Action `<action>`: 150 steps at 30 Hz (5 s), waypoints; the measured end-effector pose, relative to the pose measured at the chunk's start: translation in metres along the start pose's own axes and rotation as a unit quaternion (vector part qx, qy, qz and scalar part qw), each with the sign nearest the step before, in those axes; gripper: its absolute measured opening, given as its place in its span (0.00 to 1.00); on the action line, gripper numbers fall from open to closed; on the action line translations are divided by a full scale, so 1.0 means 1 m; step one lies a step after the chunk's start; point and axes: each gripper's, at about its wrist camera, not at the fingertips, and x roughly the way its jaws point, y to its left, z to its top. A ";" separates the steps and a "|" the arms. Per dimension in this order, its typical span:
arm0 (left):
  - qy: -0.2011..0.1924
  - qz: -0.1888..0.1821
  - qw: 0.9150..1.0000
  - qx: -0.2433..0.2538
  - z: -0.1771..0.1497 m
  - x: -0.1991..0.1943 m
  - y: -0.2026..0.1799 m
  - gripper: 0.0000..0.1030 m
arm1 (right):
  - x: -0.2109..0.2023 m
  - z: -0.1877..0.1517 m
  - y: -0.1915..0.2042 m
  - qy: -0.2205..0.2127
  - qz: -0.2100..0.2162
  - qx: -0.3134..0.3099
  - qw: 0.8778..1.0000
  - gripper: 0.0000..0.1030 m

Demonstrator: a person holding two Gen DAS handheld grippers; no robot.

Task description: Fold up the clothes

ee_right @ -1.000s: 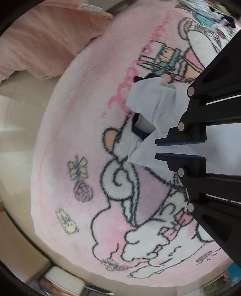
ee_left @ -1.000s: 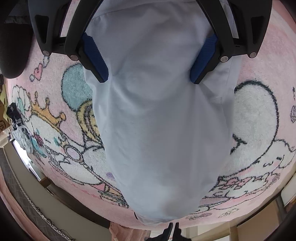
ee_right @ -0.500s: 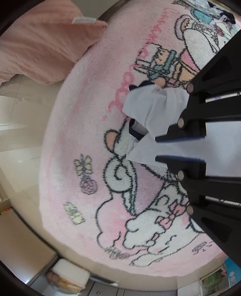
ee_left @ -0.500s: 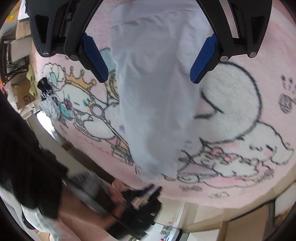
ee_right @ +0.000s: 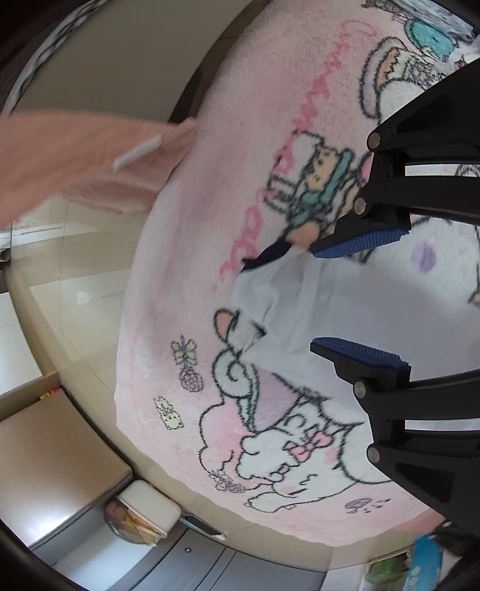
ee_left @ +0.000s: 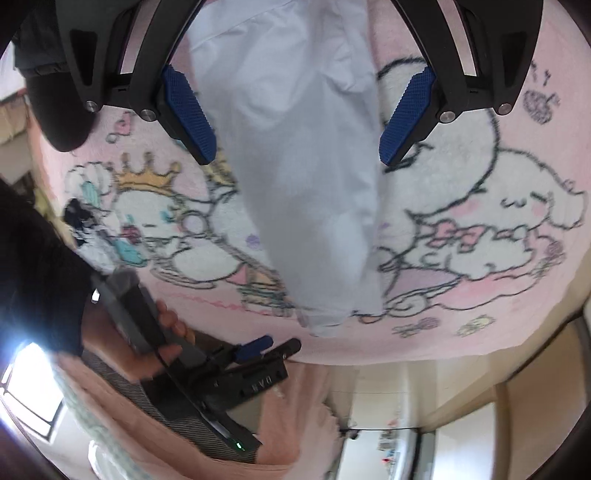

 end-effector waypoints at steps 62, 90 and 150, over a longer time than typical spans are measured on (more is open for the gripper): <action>0.072 -0.163 0.939 -0.296 0.142 0.193 0.138 0.12 | 0.117 -0.044 -0.099 -0.029 0.309 0.324 0.893 0.51; 0.043 -0.196 0.936 -0.290 0.149 0.156 0.129 0.06 | 0.076 -0.017 -0.056 -0.071 0.209 0.208 0.953 0.10; 0.071 -0.151 0.944 -0.284 0.160 0.180 0.124 0.75 | 0.079 -0.023 -0.072 -0.068 0.198 0.215 0.954 0.50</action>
